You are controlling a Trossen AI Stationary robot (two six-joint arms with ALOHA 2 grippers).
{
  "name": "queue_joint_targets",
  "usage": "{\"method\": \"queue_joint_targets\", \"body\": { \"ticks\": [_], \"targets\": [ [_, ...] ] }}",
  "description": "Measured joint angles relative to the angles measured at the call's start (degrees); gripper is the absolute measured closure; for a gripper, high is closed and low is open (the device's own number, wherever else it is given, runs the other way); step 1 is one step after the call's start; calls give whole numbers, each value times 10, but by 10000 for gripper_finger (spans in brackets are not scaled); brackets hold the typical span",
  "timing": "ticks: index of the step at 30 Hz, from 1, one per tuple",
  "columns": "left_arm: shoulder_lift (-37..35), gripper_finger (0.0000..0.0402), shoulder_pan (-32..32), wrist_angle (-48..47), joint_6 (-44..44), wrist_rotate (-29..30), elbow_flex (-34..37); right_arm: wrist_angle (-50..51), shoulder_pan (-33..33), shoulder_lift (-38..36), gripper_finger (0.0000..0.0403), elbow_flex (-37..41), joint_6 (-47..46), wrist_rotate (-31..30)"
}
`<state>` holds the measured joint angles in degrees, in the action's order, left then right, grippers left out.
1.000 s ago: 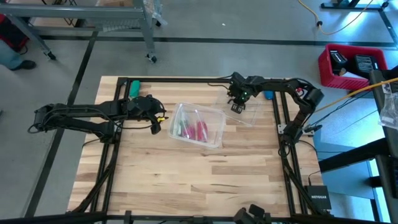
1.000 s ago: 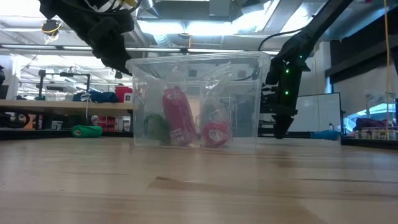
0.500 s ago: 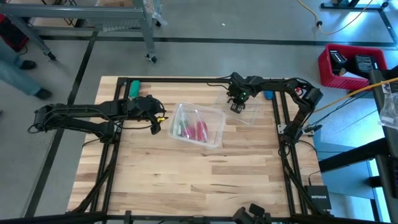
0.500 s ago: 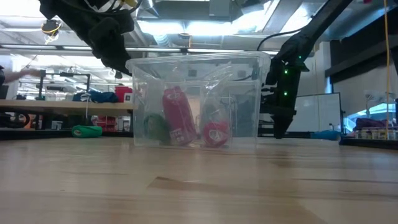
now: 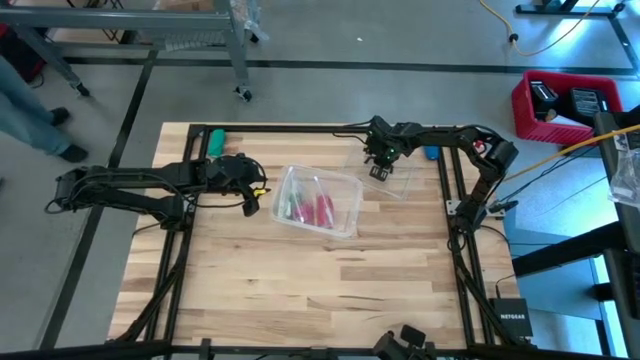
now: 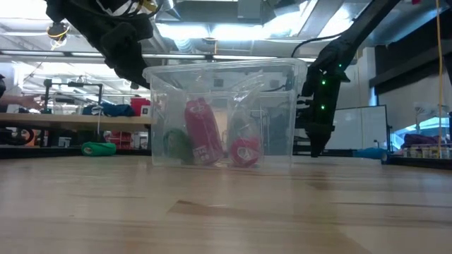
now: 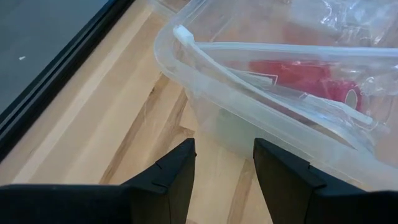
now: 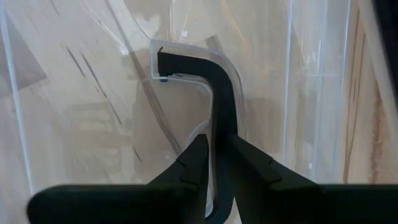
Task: Roll bandage
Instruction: Close the transparent container
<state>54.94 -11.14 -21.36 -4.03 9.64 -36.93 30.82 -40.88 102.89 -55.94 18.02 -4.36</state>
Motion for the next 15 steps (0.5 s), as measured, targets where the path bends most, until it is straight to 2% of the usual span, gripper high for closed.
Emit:
{"method": "queue_joint_targets", "body": {
  "ticks": [9, 15],
  "targets": [
    [0, 247, 0, -2, -1, 0, 0, -1, -1, 0, 344, 0, -9, 9],
    [0, 247, 0, -3, -2, 0, 0, -4, -1, 0, 396, 0, -8, 1]
  ]
}}
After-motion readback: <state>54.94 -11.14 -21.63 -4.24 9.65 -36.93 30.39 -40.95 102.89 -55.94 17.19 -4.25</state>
